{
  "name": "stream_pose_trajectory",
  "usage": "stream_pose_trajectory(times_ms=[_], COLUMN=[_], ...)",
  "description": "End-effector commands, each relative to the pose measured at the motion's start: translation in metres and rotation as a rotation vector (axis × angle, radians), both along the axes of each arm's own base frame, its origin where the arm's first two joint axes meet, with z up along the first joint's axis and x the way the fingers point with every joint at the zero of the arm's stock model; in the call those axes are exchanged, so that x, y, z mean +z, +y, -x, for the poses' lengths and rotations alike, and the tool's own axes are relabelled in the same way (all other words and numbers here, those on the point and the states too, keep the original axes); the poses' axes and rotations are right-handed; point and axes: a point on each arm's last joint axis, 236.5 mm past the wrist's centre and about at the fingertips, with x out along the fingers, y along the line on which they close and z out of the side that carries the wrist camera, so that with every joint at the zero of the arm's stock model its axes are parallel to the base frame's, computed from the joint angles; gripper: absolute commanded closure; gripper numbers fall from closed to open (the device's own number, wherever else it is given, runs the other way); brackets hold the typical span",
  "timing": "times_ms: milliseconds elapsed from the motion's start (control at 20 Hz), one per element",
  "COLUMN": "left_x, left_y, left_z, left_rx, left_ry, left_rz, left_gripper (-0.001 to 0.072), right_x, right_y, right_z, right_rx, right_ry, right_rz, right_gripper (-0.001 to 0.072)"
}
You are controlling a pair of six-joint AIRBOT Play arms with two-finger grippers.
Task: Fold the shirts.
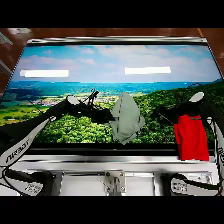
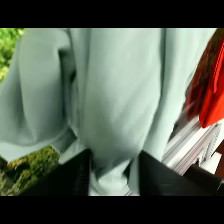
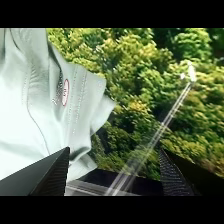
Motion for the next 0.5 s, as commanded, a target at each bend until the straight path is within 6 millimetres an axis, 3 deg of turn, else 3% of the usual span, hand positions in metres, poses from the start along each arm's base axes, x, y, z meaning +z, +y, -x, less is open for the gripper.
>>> stream_pose_trajectory(times_ms=[0,50,300,450], left_x=[-0.011,-0.01,0.005,0.015], left_y=[-0.011,-0.01,-0.01,-0.011], left_z=[-0.008,-0.009,-0.011,-0.013], left_rx=[0.06,0.049,0.012,0.007], left_ry=[0.01,-0.008,-0.027,-0.054], left_rz=[0.024,0.027,0.058,0.069], left_gripper=[0.0538,0.067,0.0673,0.0673], right_x=[-0.007,-0.011,-0.043,-0.05], right_y=[0.013,0.019,0.054,0.069], right_z=[0.0,0.001,0.003,-0.006], right_rx=[0.024,0.043,0.108,0.072], right_ry=[0.011,0.014,0.045,0.033], right_rz=[-0.013,-0.01,0.008,0.003], right_gripper=[0.003,0.003,0.003,0.0032])
